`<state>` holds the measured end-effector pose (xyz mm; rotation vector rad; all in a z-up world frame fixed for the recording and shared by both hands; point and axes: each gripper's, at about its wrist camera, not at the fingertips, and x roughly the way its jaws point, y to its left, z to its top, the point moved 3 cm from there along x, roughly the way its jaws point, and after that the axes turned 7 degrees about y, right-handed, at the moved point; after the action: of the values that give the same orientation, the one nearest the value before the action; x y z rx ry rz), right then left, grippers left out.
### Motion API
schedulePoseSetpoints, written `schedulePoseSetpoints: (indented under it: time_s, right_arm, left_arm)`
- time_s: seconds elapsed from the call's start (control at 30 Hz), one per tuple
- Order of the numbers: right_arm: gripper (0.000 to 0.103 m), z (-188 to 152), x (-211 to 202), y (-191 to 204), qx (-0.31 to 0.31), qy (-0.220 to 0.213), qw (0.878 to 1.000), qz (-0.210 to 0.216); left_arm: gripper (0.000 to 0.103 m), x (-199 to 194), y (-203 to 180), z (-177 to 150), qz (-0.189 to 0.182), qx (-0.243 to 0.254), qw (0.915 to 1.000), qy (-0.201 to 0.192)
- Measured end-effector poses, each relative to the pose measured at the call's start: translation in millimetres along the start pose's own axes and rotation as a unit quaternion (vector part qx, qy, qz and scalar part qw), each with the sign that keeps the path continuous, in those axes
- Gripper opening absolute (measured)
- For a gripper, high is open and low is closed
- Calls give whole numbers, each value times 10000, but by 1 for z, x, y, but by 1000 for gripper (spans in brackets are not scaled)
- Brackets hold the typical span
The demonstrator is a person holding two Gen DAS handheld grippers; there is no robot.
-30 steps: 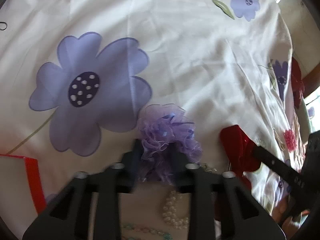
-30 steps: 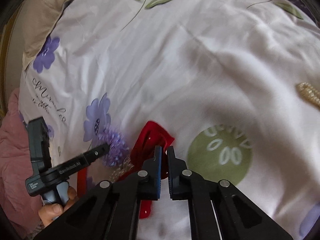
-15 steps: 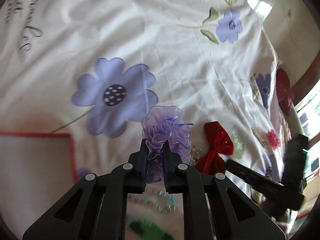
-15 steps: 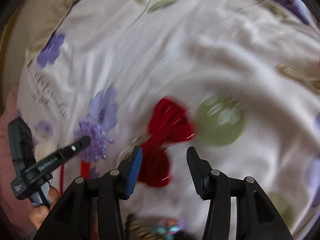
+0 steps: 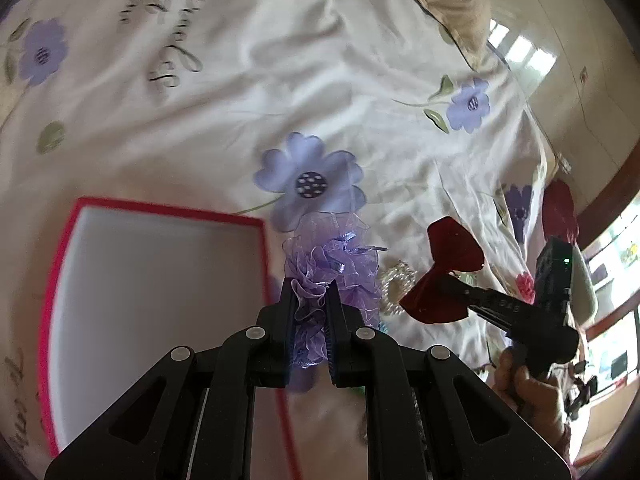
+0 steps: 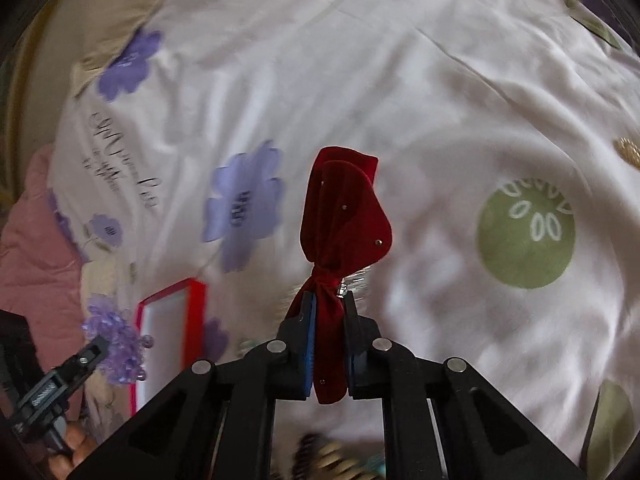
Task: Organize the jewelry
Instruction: 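Carry bow and flower into the red-rimmed box and open both tools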
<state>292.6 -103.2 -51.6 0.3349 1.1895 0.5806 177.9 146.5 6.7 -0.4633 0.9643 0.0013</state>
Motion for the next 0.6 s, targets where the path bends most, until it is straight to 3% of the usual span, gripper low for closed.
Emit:
schedulePoseSetpoints:
  time_s: [0.33,0.6]
  right_arm:
    - [10,-39,26,87,-596,521,9925,930]
    - [10,-47,74,142,-1048,1047,9826,1118]
  left_arm:
    - [11,-34,78,-27,344,-644,9973,-114]
    - [11,-31,131,-26,533,-1062,9929,-105]
